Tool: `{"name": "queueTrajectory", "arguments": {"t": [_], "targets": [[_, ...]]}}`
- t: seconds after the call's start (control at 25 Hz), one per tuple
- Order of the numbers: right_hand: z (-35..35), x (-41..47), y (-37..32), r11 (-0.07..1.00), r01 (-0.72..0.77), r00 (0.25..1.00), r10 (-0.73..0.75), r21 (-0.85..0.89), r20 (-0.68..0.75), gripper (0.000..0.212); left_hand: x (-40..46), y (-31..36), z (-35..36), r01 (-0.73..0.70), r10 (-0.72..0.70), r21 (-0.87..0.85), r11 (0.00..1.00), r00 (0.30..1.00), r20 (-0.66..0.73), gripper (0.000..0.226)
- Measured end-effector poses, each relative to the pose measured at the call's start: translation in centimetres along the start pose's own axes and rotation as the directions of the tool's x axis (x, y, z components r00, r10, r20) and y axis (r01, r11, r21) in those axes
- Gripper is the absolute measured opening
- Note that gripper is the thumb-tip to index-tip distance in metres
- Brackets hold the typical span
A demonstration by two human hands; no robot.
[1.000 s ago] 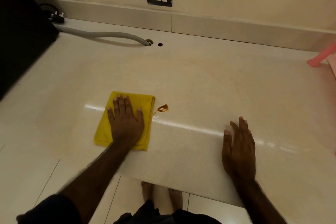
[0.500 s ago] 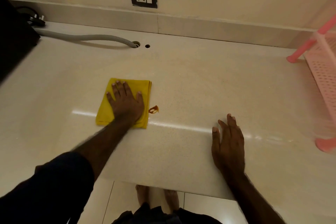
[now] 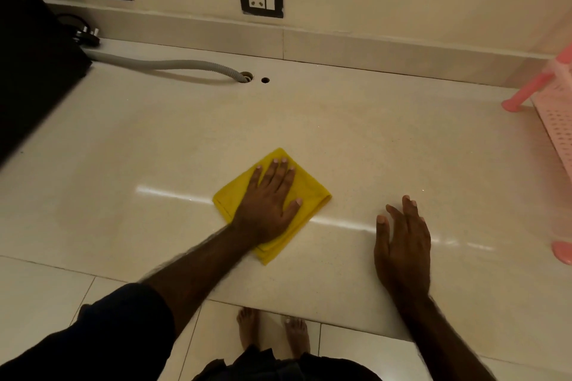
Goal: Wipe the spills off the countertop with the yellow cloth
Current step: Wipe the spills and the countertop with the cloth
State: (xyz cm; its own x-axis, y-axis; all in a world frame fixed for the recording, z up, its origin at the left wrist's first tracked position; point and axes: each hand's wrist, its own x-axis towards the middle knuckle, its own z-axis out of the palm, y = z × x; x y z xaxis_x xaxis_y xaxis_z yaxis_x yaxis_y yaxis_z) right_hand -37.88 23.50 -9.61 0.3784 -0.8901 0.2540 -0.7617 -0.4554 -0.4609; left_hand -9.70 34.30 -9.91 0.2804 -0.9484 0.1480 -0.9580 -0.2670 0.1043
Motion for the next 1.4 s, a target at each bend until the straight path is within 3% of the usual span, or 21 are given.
{"name": "queueTrajectory", "arguments": {"t": [0.16,0.36,0.56,0.72,0.92,1.04,1.24,1.4], "targets": [[0.0,0.0,0.0,1.0,0.014,1.0,-0.014,0.007,-0.018,0.061,-2.9,-4.2,-1.2,-0.073,0.073,0.015,0.997,0.996,0.042,0.074],[0.4,0.0,0.2,1.0,0.023,1.0,-0.023,0.012,-0.014,0.064,-3.6,-10.0,-2.4,0.219,-0.219,0.008,0.976,0.976,-0.009,0.077],[0.4,0.1,0.3,0.999,-0.002,0.999,0.003,0.032,-0.033,0.066,-4.5,-12.6,-2.6,0.618,-0.617,-0.023,0.786,0.781,-0.096,0.082],[0.6,0.0,0.6,1.0,0.001,1.0,-0.001,-0.004,-0.023,0.066,-6.9,-9.3,-1.9,0.738,-0.733,0.004,0.675,0.672,-0.108,0.079],[0.8,0.1,0.8,1.0,0.015,1.0,-0.015,-0.016,0.008,0.065,-4.9,-4.3,-1.1,0.699,-0.697,0.045,0.713,0.715,-0.061,0.076],[0.7,0.1,0.8,1.0,0.004,1.0,-0.004,-0.007,0.021,0.064,-0.5,-1.8,-0.9,0.615,-0.616,0.029,0.788,0.788,-0.005,0.077],[0.7,0.1,0.7,0.996,-0.048,0.998,0.05,0.075,-0.026,0.062,2.0,4.8,0.2,0.361,-0.361,-0.032,0.932,0.932,-0.014,0.078],[0.4,0.1,0.6,0.988,-0.071,0.996,0.077,0.139,-0.043,0.066,-1.6,7.1,0.7,0.094,-0.096,-0.051,0.994,0.995,-0.021,0.078]]}}
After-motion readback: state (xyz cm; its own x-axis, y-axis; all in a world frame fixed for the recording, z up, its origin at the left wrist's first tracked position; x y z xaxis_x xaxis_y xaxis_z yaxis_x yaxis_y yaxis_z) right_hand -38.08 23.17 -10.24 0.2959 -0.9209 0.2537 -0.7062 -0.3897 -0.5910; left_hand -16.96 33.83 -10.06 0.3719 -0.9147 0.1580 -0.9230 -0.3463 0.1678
